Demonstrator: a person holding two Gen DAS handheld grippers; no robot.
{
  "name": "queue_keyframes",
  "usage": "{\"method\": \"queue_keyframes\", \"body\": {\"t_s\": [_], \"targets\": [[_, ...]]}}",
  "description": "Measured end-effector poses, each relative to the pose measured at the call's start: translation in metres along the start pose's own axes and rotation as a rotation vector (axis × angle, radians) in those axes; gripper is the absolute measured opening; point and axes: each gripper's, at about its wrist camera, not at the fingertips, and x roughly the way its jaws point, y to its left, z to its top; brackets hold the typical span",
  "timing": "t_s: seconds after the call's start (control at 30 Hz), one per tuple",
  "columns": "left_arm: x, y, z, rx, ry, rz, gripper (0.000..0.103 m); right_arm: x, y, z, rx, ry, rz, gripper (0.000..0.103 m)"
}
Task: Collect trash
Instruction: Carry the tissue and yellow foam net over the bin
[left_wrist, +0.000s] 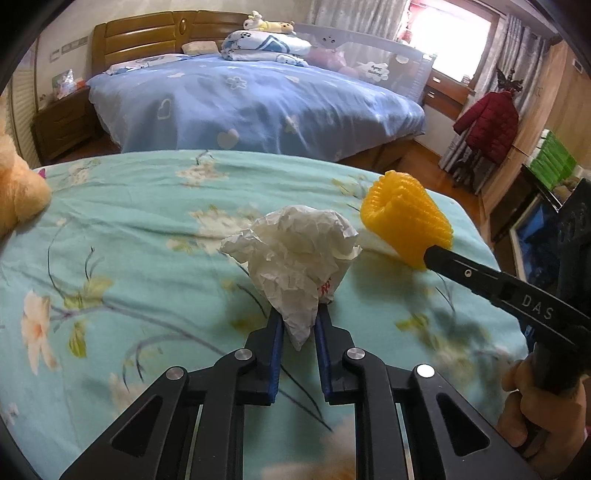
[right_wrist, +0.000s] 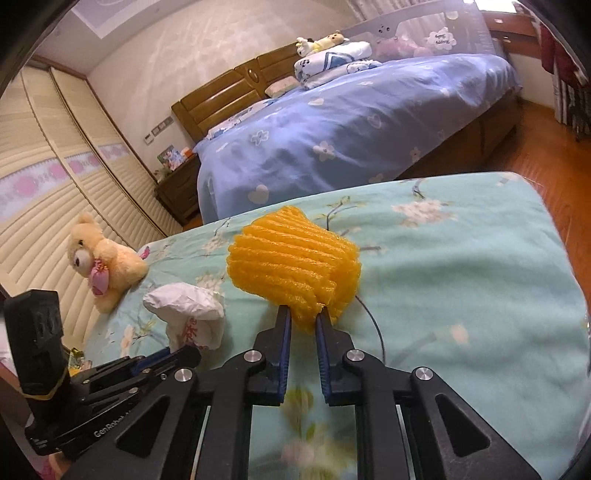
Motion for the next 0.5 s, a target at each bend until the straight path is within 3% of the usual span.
{"method": "queue_keyframes", "body": {"t_s": [0.5], "targets": [[-0.041,-0.047,-0.037,0.074,0.011,-0.077,0.015,-0.082,-0.008,-0.051,0.04,-0.08,-0.061,0.012]]}}
